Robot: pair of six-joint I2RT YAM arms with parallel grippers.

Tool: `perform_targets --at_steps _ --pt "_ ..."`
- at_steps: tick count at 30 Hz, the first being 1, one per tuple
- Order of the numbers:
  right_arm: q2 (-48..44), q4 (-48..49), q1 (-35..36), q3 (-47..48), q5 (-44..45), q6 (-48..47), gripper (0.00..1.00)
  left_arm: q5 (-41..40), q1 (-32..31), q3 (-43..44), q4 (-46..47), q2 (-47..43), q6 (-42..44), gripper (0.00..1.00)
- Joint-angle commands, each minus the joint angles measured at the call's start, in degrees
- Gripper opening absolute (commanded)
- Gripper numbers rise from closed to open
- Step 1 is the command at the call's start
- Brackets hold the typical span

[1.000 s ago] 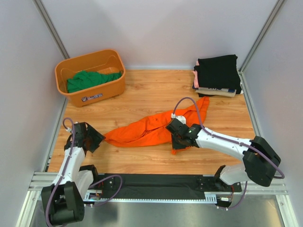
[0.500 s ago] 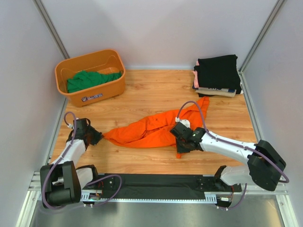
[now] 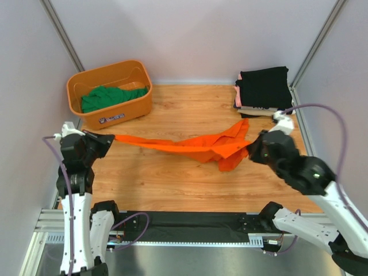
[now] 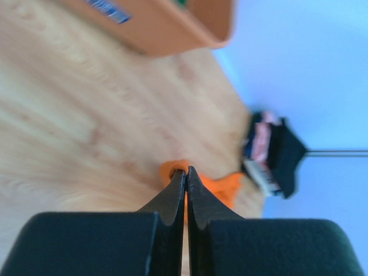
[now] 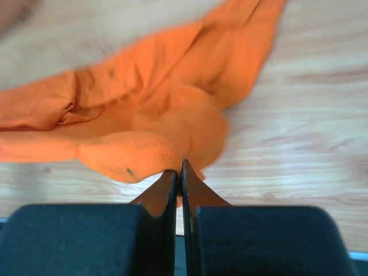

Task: Fold and stack the t-shirts
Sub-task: Flatten the tshirt out

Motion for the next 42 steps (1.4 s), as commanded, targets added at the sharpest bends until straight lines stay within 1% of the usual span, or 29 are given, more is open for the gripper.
perform_targets --at_steps 1,2,3,4,5,6,9,10,12,13,15,18,21,23,25,26,29,31,32,33,34,35,36,37,38,39,40,41,42 --pt "0.64 -10.94 -0.16 14.02 12.88 -2.89 0.0 1.89 0.42 9.59 -7.08 -2.33 -8.43 0.0" --pt "1.35 -13.91 -0.33 20.76 14.2 -4.03 0.0 1.98 0.33 11.79 -7.87 -2.59 -9.59 0.0" --pt "2.83 -15.24 -0.25 24.92 15.61 -4.47 0.0 1.37 0.42 13.99 -8.4 -3.03 -10.64 0.0" --pt "3.28 -17.17 -0.25 31.57 17.45 -5.43 0.0 0.24 0.42 18.45 -9.45 -3.12 -11.96 0.0" --pt "3.81 -17.8 -0.25 31.64 18.25 -5.96 0.0 0.22 0.42 20.93 -10.07 -3.03 -12.41 0.0" --pt "4.51 -18.41 -0.25 38.51 18.87 -6.32 0.0 -1.17 0.42 25.74 -10.77 -2.77 -12.59 0.0" --pt "5.57 -19.56 -0.33 49.69 19.84 -9.29 0.0 -3.46 0.42 32.71 -12.8 -2.16 -12.15 0.0" --pt "5.75 -19.13 -0.33 52.18 19.06 -10.44 0.0 -3.82 0.33 36.82 -12.8 -2.07 -11.28 0.0" --pt "5.4 -17.29 -0.16 55.88 16.43 -15.86 0.0 -4.96 0.33 42.8 -12.8 -1.89 -10.13 0.0" --pt "4.96 -14.93 -0.24 56.33 14.06 -16.95 0.0 -5.57 0.33 44.75 -12.72 -1.89 -8.39 0.0" --pt "2.94 -13.07 -0.25 57.03 12.99 -18.7 0.0 -6.98 0.33 50.19 -12.89 -1.45 -5.66 0.0" --pt "2.06 -11.66 -0.25 58.7 13.51 -19.59 0.0 -7.77 0.33 55.56 -14.56 -0.05 -3.63 0.0" --pt "3.37 -9.73 -0.25 61.34 12.81 -22.75 0.0 -7.25 0.33 58.12 -15.09 1.44 -2.66 0.0" --pt "6.17 -7.79 -0.16 62.49 13.94 -25.82 0.0 -7.68 0.33 58.57 -16.22 2.93 -2.31 0.0" --pt "9.33 -6.21 0.54 62.31 18.06 -28.2 0.0 -8.74 0.33 59.36 -19.64 4.69 -1.43 0.0" --pt "13.09 -6.12 0.89 61.35 19.99 -30.29 0.0 -8.91 0.42 59.36 -20.53 6.62 -0.82 0.0" --pt "20.13 -5.68 0.72 57.58 24.93 -31.02 0.0 -8.31 0.33 54.64 -22.91 9.7 1.03 0.0" --pt "23.4 -5.5 -6.1 50.91 18.47 -29.19 0.0 -8.13 0.33 45.95 -22.3 10.59 2.96 0.0" --pt "26.89 -5.24 -15.01 48.45 13.3 -26.04 0.0 -8.73 0.33 42.17 -21.77 11.55 3.66 0.0" --pt "28.84 -3.93 -18.23 42.51 5.94 -25.4 0.0 -9.44 0.33 34.13 -21.07 12.17 4.37 0.0" --pt "31.13 0.69 -20.26 40.36 5.34 -25.31 0.0 -10.14 0.33 29.87 -18.02 12.87 4.64 0.0" --pt "36.98 3.0 -21.5 39.38 5.86 -25.39 0.0 -10.93 0.42 26.18 -15.99 15.83 4.9 0.0" --pt "40.78 4.68 -23.17 41.98 5.43 -26.09 0.04 -9.89 0.51 21.44 -14.05 18.13 6.12 0.0" --pt "45.08 4.35 -24.05 45.49 4.03 -26.88 0.19 -8.32 0.68 20.78 -11.68 21.02 7.18 0.03" --pt "54.17 2.43 -24.24 50.74 3.93 -27.32 0.54 -4.82 0.68 20.86 -10.88 27.31 7.88 0.3" --pt "58.87 -0.55 -24.33 56.37 4.54 -27.07 0.7 -3.22 0.68 22.0 -10.17 30.34 9.8 0.44" --pt "63.19 -8.24 -24.33 69.04 4.37 -26.98 0.8 -1.55 0.6 22.88 -9.47 33.24 10.61 0.72" --pt "69.75 -12.14 -24.24 74.39 4.28 -26.54 0.85 -0.49 0.68 23.76 -9.46 37.96 11.48 0.79" --pt "71.47 -15.23 -24.07 78.09 3.93 -25.06 0.86 0.39 0.68 26.55 -10.16 39.67 14.1 0.82"
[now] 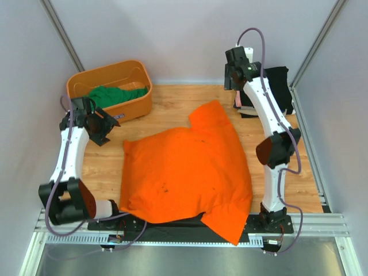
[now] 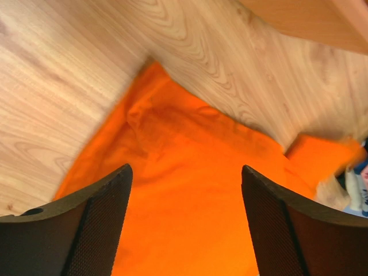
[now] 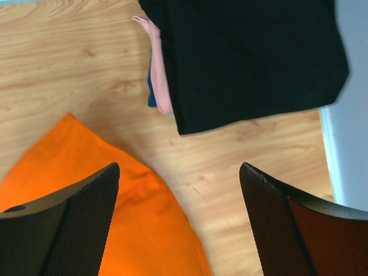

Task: Fold and stack the t-shirts
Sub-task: Flatten the tshirt out

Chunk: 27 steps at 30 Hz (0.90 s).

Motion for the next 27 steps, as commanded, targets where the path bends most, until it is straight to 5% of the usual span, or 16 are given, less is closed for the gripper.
perform_targets --at_steps 1,4,7,11,17,27 --pt "1.55 -13.17 0.0 13.96 -1.31 1.49 0.87 4.25 0.27 6.88 1.67 2.96 7.59 0.84" --pt "-7.82 -3.85 0.79 -2.93 -4.82 3.24 0.88 3.11 0.27 5.67 2.87 -0.18 9.44 0.84" --pt "-24.85 11.6 1.23 -35.93 -13.86 5.78 0.88 2.06 -0.08 1.19 4.63 -7.55 10.94 0.83" --pt "-29.48 21.42 1.75 -50.86 -25.9 9.57 0.88 -1.2 -3.06 -8.19 5.6 -11.7 10.24 0.8" --pt "-18.77 25.57 3.25 -51.44 -37.61 10.46 0.85 -0.85 -5.7 -18.06 12.81 -6.1 7.86 0.72" --pt "2.33 23.9 1.59 -39.48 -37.96 10.11 0.85 -3.84 -9.75 -14.65 18.61 14.38 7.07 0.66"
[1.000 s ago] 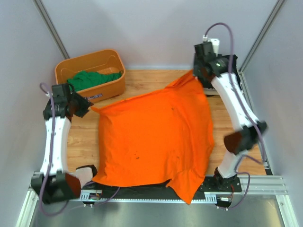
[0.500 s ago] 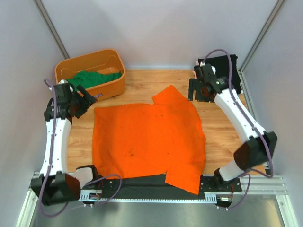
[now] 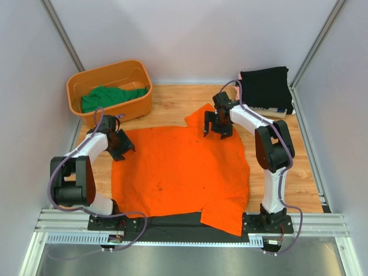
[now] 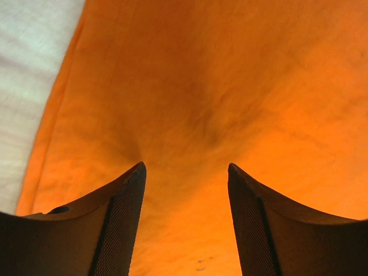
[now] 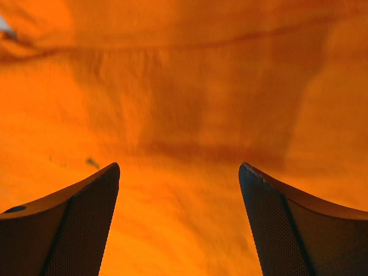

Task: Fold and stack the t-shirts
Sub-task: Flatten the tshirt out, then fold the tshirt

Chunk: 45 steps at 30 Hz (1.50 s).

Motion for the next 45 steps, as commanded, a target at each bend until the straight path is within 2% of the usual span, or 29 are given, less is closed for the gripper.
perform_targets --at_steps 1,10,13,17,18,21,24,27,29,34,39,42,44,45 --pt "4.97 1.23 -1.61 4.76 -1.8 1.45 0.85 -1.76 -1.1 3.78 4.69 4.64 -0.49 0.65" --pt "16.15 1.14 -11.71 15.13 -4.96 5.06 0.84 0.25 -4.26 19.94 4.52 25.19 -1.28 0.61" --pt "18.96 0.53 -14.09 20.57 -5.31 5.94 0.84 -0.53 -5.22 29.41 2.67 30.29 -1.37 0.6" --pt "22.13 -0.08 -15.06 29.53 -11.36 4.1 0.82 1.4 -5.84 35.68 -0.31 32.25 -2.24 0.6" --pt "22.83 -2.0 -14.8 33.29 -11.81 3.74 0.82 1.57 -6.02 35.95 -0.49 31.64 -2.33 0.6" --pt "21.19 -5.0 -13.92 35.26 -12.61 2.87 0.83 2.45 -6.37 34.38 -1.2 26.47 -2.07 0.63" --pt "15.84 -5.1 -12.25 31.76 -12.52 1.03 0.85 2.45 -6.46 30.43 -1.98 15.68 -0.76 0.69" --pt "9.69 -5.62 -10.67 28.24 -12.78 0.05 0.86 1.41 -6.46 26.91 -5.13 8.72 1.35 0.7" --pt "6.07 -6.85 -9.79 25.34 -11.56 -0.83 0.87 -0.17 -6.63 23.4 -8.47 1.08 2.67 0.7" --pt "-9.92 -6.42 -8.38 11.3 -9.27 -0.3 0.87 -3.87 -6.72 8.67 -11.74 -18.09 2.41 0.68" --pt "-29.6 -1.85 -8.29 -13.74 -6.11 4.7 0.87 -1.77 -7.33 -6.02 -13.76 -31.35 -0.3 0.67" --pt "-41.55 0.08 -8.38 -27.43 -0.23 12.68 0.87 -2.9 -9.79 -11.14 -14.03 -34.8 -3.99 0.68" --pt "-51.27 4.45 -8.2 -35.45 -0.64 17.08 0.86 -3.17 -11.2 -14.49 -13.85 -35.42 -5.75 0.71" --pt "-54.3 6.05 -8.12 -42.45 -1.26 20.58 0.86 -4.3 -13.56 -15.36 -13.85 -35.43 -7.24 0.73"
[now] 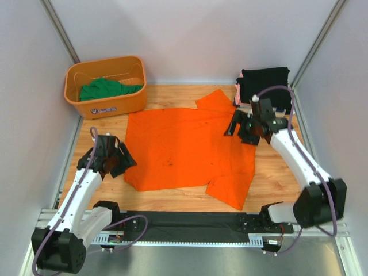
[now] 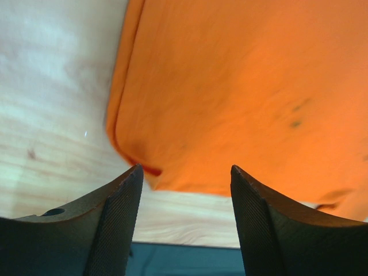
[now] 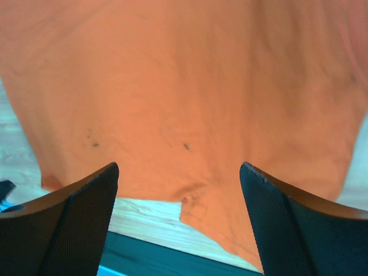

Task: Fold and stack the t-shirts
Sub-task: Fold the tshirt

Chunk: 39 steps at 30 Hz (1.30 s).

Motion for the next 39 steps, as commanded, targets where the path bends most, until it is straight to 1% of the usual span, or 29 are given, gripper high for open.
perform_targets --at_steps 1,2,3,4,9,13,15,17,18,19,21,23,25,26,27,28,29,30,33,36,39 --pt "-10.06 7.19 0.34 -13.33 1.99 11.43 0.86 -1.97 -4.04 -1.3 -0.17 -1.26 -5.02 0.73" --pt "-13.56 7.21 0.61 -15.18 1.72 12.14 0.86 -2.32 -4.84 -1.56 0.0 -1.09 -5.47 0.74" --pt "-14.73 7.12 0.87 -17.9 1.37 12.41 0.86 -2.33 -5.8 -1.91 0.18 -0.39 -5.82 0.74" --pt "-15.26 6.95 0.79 -18.62 1.02 12.23 0.86 -3.89 -5.9 -2.0 0.53 -0.12 -5.91 0.74" --pt "-16.23 3.96 0.96 -20.12 -0.04 9.86 0.86 -4.52 -5.99 -2.96 1.76 2.86 -5.47 0.73" --pt "-17.81 3.78 0.87 -22.32 0.14 10.38 0.86 -4.17 -6.08 -4.37 2.64 3.22 -5.65 0.69" --pt "-18.43 3.78 0.96 -23.37 0.23 10.56 0.86 -3.47 -6.08 -4.9 3.43 3.22 -5.38 0.65" --pt "-19.3 3.69 0.96 -24.6 1.1 11.35 0.86 -2.77 -6.08 -4.9 3.96 3.66 -5.12 0.5" --pt "-19.66 3.34 0.96 -24.87 1.63 11.7 0.86 -2.85 -6.08 -4.9 3.96 3.57 -4.95 0.4" --pt "-20.01 2.38 0.96 -25.22 2.42 12.05 0.86 -2.85 -6.08 -4.81 4.14 3.4 -4.94 0.22" --pt "-21.32 1.41 0.96 -26.01 4.44 13.37 0.85 -2.94 -6.08 -4.46 4.49 2.7 -4.77 0.0" --pt "-22.64 0.09 0.96 -26.8 4.97 15.56 0.85 -3.9 -6.08 -3.85 4.31 1.91 -4.42 0.0" --pt "-23.61 -0.87 2.53 -28.29 5.32 17.15 0.85 -5.31 -6.08 -1.83 2.48 0.85 -4.42 0.0" --pt "-24.31 -1.57 3.67 -28.56 6.19 17.68 0.85 -7.32 -6.08 -0.96 1.68 -0.72 -4.42 0.0" --pt "-24.49 -2.54 6.21 -28.56 7.42 18.9 0.85 -8.38 -6.08 0.88 0.89 -1.69 -4.42 0.0" --pt "-24.93 -4.64 7.71 -28.47 10.83 19.43 0.85 -9.26 -5.99 1.77 -0.16 -2.66 -4.42 0.0" --pt "-25.11 -5.96 9.03 -28.39 12.08 20.05 0.85 -10.92 -5.99 2.65 -0.6 -4.5 -4.24 0.0" --pt "-25.2 -7.11 11.31 -28.3 13.31 21.62 0.85 -11.55 -5.99 4.22 -0.96 -5.12 -4.15 0.0" --pt "-26.86 -11.33 15.01 -29.0 16.31 24.96 0.84 -12.52 -5.73 6.25 -1.93 -6.62 -3.45 0.0" --pt "-29.06 -13.53 17.39 -31.37 16.66 27.52 0.79 -11.47 -5.46 6.44 -1.32 -7.15 -2.84 0.0" --pt "-29.33 -13.71 19.41 -33.83 14.38 29.28 0.73 -10.42 -5.46 5.56 -0.7 -8.03 -2.4 0.0"
